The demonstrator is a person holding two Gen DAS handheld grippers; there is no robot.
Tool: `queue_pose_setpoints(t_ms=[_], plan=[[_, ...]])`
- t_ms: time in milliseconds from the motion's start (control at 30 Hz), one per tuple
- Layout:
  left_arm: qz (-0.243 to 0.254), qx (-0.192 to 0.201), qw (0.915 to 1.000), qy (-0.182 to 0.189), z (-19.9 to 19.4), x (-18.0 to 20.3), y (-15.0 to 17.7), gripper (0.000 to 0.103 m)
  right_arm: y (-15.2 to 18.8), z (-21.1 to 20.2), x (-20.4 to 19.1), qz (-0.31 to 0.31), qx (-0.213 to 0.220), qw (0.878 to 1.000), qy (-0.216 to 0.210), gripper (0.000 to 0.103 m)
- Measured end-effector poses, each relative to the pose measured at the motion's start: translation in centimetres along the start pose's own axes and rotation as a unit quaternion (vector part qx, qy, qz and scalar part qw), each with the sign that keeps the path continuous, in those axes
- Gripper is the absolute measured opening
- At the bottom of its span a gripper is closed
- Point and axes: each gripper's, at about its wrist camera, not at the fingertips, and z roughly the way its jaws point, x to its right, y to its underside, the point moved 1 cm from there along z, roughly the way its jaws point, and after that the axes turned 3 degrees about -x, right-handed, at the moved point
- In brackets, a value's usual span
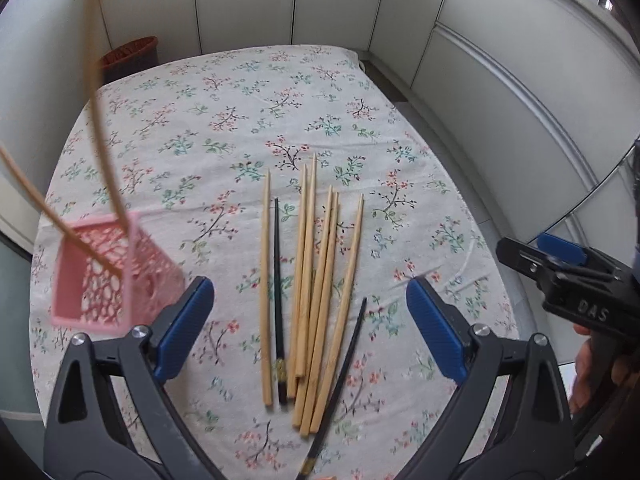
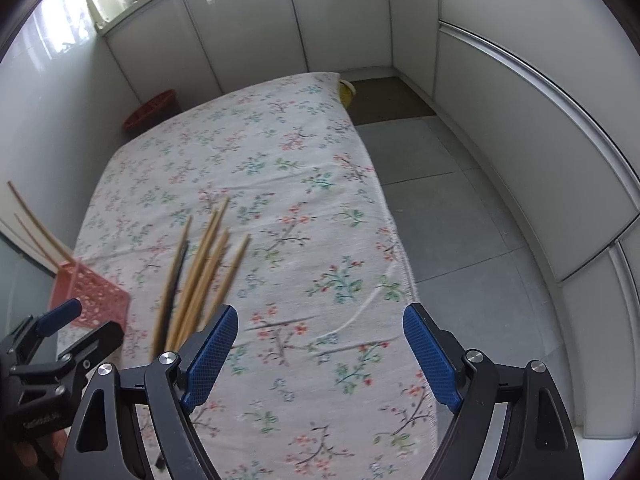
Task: Organize utensils
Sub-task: 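Grasp another wooden stick with the left tool while the right tool returns to the pile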
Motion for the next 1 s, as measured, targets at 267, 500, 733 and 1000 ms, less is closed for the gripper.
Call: queue_pose_setpoints(t_ms=[267, 500, 733, 1000], plan=[[-0.012, -0.028, 0.9995, -0.012, 6.3, -0.4, -4.5, 0.055, -0.3, 3.4, 1.6, 0.003, -0.036, 0.999, 0.01, 0.086], [-0.067, -0.056, 0.9962, 0.003, 10.6, -2.3, -6.6, 0.03, -0.3, 5.3, 2.1, 0.003, -0.057, 0.998, 0.002, 0.086], [-0.069, -0.07, 0.9952, 0.005, 13.0, -2.5, -7.3, 0.017, -0.8, 6.3, 1.5, -0.001, -0.062, 0.998, -0.001, 0.086], [-0.039, -0.08, 0.996, -0.007, 13.5, -1.6, -7.7, 0.007, -1.3, 7.0, 0.6, -0.012, -0.066, 0.998, 0.0, 0.086]])
